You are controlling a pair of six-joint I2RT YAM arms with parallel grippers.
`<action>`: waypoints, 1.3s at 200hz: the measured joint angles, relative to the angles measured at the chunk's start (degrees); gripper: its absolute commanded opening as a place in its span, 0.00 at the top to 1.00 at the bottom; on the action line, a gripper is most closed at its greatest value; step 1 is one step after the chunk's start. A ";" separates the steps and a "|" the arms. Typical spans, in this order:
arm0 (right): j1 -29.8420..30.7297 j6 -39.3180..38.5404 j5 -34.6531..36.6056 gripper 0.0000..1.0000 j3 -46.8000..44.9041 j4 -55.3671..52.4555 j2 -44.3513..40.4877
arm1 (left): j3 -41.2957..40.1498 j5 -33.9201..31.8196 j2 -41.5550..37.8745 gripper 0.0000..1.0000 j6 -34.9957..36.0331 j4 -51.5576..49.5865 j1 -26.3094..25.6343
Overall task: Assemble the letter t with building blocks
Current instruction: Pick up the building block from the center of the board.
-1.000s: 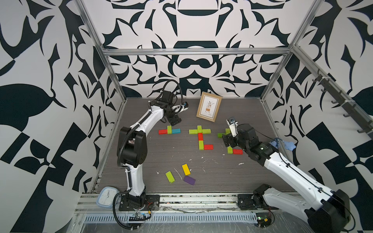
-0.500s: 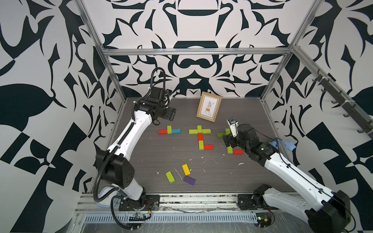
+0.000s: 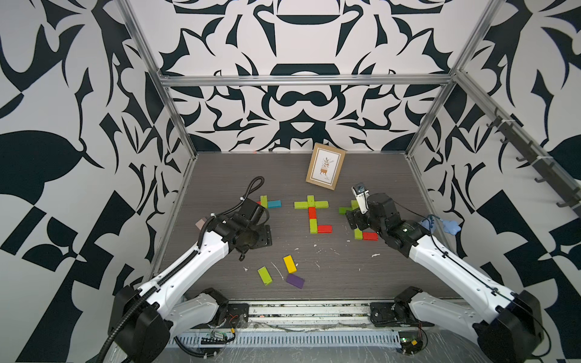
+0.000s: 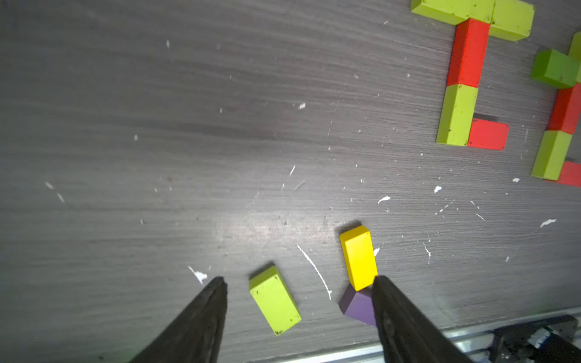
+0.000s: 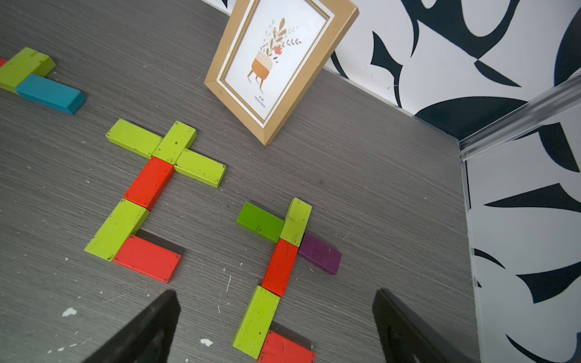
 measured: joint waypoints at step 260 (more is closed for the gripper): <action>0.00 0.22 -0.02 0.01 0.11 -0.70 3.52 | -8.57 -3.93 17.73 0.74 -26.80 5.53 -19.74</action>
